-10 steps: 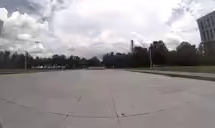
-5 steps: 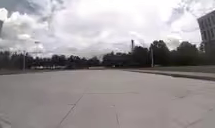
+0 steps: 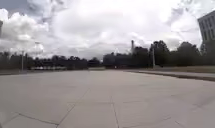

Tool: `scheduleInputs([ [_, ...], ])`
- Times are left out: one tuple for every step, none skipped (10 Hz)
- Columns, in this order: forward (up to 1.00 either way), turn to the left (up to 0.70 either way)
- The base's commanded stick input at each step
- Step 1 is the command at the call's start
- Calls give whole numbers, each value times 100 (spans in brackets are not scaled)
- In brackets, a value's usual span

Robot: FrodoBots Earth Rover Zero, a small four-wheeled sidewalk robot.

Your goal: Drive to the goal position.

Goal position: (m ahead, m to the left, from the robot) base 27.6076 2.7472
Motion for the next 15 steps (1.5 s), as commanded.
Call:
scheduleInputs([
  [100,2],
  [100,2],
  [100,2],
  [100,2],
  [100,2],
  [100,2],
  [100,2],
  [100,2],
  [100,2],
  [100,2],
  [100,2],
  [100,2],
  [100,2],
  [100,2],
  [100,2],
])
